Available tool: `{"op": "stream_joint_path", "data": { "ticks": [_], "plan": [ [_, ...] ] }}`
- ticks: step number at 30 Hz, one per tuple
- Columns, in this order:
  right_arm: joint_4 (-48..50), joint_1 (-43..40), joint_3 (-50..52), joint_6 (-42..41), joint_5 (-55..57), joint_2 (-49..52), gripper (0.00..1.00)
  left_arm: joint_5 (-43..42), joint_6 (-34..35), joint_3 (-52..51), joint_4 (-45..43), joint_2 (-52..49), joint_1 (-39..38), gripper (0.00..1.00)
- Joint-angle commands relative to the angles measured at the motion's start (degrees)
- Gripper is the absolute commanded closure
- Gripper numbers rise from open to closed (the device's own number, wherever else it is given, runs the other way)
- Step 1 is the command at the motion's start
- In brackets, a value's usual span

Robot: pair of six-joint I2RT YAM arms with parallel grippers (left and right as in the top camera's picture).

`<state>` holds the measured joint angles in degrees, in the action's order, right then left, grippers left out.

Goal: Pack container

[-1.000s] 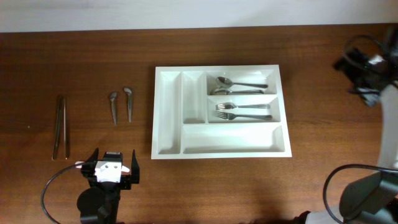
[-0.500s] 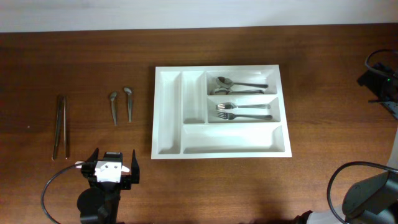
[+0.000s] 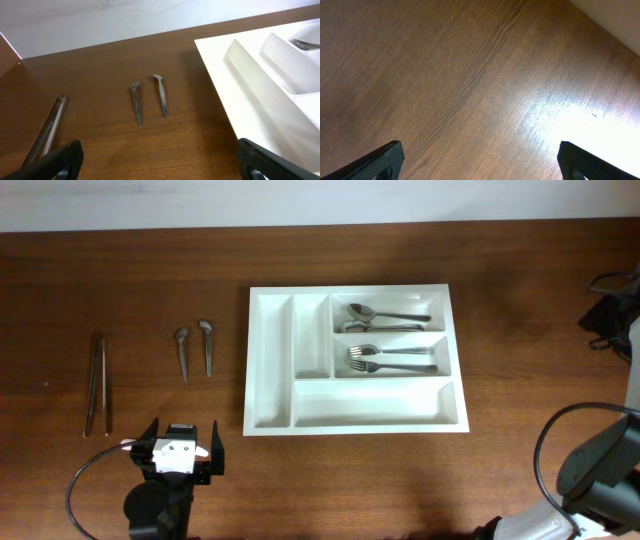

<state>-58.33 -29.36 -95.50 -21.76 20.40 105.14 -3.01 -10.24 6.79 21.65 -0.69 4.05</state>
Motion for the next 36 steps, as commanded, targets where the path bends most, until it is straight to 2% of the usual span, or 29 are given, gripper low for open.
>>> {"op": "stream_joint_path", "data": {
  "ticks": [1,8,12,16,20,26,31,36],
  "plan": [
    [-0.1,0.1,-1.0,0.5,1.3,0.8,0.01,-0.6,0.5,-0.3,-0.2,0.3,0.2,0.01],
    [0.0,0.1,-1.0,0.5,-6.8,2.6,0.01,-0.6,0.5,-0.3,-0.2,0.3,0.2,0.01],
    [0.0,0.1,-1.0,0.5,-6.9,2.8,0.02,-0.7,0.5,-0.3,-0.2,0.3,0.2,0.01],
    [0.0,0.1,-1.0,0.5,-6.9,2.8,0.01,-5.1,0.5,-0.3,-1.2,0.3,0.2,0.01],
    [0.0,0.1,-1.0,0.5,-6.9,2.8,0.02,-7.8,3.5,-0.2,-2.0,0.3,0.2,0.01],
    [0.0,0.1,-1.0,0.5,-6.9,2.8,0.01,0.2,-0.2,6.7,-2.2,-1.6,0.5,0.01],
    [0.0,0.1,-1.0,0.5,-6.9,2.8,0.01,5.7,-0.6,18.8,9.3,-13.5,2.8,0.01],
    [0.0,0.1,-1.0,0.5,-6.9,2.8,0.01,5.6,-0.6,34.5,21.5,-34.2,5.7,0.01]
  ]
}}
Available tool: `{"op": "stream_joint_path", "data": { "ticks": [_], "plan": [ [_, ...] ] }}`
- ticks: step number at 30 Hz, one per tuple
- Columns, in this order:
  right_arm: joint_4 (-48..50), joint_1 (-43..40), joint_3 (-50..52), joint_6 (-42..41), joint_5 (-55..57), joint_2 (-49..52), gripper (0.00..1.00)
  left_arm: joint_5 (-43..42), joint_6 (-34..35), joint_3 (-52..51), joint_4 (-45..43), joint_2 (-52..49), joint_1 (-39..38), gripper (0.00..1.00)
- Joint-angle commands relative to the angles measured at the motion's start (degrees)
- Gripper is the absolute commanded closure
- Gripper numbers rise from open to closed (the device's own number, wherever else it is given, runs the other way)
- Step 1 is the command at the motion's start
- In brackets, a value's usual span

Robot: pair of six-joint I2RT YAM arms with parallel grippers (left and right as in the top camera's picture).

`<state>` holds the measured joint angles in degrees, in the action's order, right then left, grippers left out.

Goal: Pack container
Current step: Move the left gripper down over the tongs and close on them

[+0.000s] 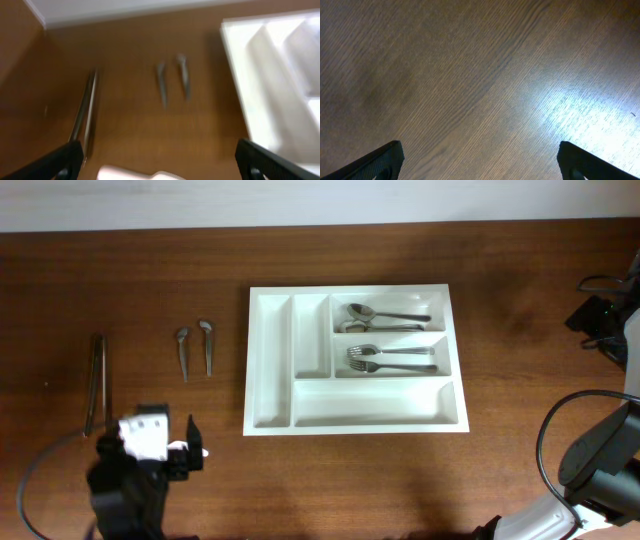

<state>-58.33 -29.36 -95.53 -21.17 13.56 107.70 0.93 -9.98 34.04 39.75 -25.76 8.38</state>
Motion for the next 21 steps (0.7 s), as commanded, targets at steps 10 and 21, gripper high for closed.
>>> {"op": "stream_joint_path", "data": {
  "ticks": [10,21],
  "plan": [
    [0.0,0.1,-1.0,-0.1,-0.1,0.2,0.01,0.3,-2.0,34.5,10.1,-43.4,4.7,0.01],
    [0.0,0.1,-1.0,-0.1,0.0,0.2,0.01,1.4,-1.7,50.1,19.3,-72.3,15.6,0.01]
  ]
}}
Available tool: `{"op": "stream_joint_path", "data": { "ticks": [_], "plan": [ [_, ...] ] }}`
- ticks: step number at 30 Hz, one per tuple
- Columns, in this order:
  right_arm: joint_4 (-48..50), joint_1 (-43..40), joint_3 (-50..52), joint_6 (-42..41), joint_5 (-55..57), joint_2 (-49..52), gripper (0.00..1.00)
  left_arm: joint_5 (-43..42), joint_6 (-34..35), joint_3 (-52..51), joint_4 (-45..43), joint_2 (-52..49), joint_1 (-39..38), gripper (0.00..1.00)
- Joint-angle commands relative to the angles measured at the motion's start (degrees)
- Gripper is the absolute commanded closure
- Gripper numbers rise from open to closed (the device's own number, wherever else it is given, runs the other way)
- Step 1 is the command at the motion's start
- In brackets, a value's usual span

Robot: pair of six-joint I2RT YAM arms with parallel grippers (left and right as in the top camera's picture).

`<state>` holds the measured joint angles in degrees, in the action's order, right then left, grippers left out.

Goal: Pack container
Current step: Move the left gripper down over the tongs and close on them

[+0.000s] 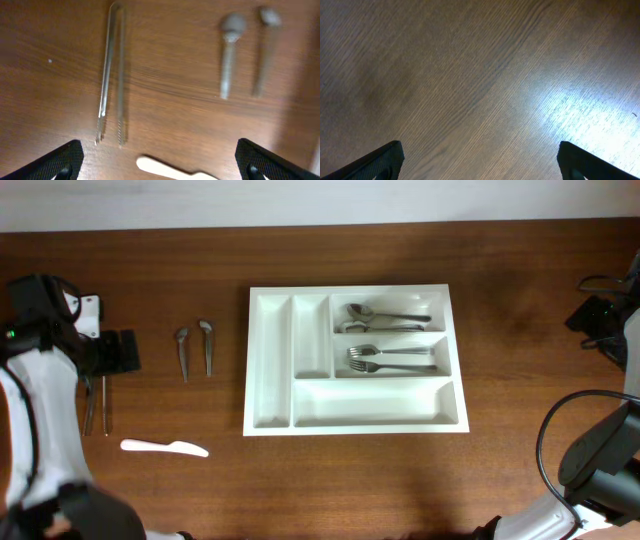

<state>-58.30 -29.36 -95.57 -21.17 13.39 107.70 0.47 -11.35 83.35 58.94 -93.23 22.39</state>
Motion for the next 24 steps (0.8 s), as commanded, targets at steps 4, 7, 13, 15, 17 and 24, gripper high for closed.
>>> {"op": "stream_joint_path", "data": {
  "ticks": [4,7,13,15,17,24],
  "plan": [
    [0.0,0.1,-1.0,-0.1,0.1,0.2,0.01,2.4,-0.4,0.8,0.0,-10.3,2.7,0.01],
    [0.0,0.1,-1.0,-0.1,0.1,0.2,0.01,2.4,-5.0,0.8,-0.5,-12.3,2.8,0.01],
    [0.0,0.1,-1.0,-0.1,0.1,0.2,0.01,3.7,-10.2,0.8,-5.3,-14.1,3.1,0.01],
    [0.0,0.1,-1.0,-0.1,0.1,0.2,0.01,3.9,-7.7,0.8,-6.6,-14.6,3.8,0.01],
    [0.0,0.1,-1.0,-0.1,0.1,0.2,0.01,3.9,-5.0,0.8,-7.0,-15.1,4.7,0.01],
    [0.0,0.1,-1.0,-0.1,0.1,0.2,0.01,3.9,-5.0,0.8,-8.2,-16.1,9.2,0.01]
  ]
}}
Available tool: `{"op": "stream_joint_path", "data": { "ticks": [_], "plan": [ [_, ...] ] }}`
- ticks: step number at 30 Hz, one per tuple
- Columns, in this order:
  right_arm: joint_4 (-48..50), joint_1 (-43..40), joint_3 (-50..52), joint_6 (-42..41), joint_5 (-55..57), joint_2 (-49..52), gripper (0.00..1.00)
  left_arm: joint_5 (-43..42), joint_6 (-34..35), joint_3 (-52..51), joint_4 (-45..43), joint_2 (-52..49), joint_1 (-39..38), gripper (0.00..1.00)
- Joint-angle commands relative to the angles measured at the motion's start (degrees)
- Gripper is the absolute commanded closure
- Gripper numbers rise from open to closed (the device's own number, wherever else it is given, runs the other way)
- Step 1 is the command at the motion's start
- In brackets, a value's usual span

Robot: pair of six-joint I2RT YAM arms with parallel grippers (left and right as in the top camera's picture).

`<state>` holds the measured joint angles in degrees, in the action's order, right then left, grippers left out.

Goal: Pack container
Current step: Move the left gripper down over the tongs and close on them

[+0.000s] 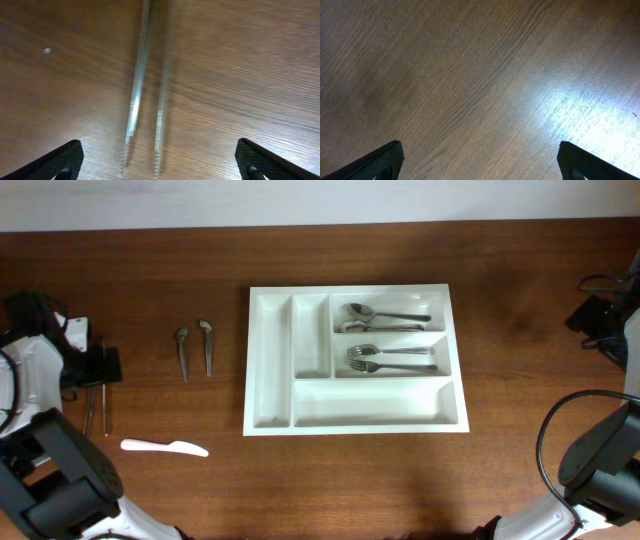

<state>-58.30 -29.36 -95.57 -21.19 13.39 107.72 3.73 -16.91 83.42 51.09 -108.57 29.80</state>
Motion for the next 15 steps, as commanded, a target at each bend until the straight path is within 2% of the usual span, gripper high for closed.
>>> {"op": "stream_joint_path", "data": {
  "ticks": [1,9,15],
  "plan": [
    [0.0,0.1,-1.0,-0.1,0.1,0.2,0.01,0.6,0.5,0.7,-0.4,-0.8,2.0,0.01],
    [0.0,0.1,-1.0,-0.1,0.1,0.2,0.01,-0.1,-3.0,0.7,-2.7,-2.1,2.3,0.01],
    [0.0,0.1,-1.0,-0.1,0.1,0.2,0.01,-5.1,-2.9,0.7,-2.5,-5.6,2.2,0.01]
  ]
}}
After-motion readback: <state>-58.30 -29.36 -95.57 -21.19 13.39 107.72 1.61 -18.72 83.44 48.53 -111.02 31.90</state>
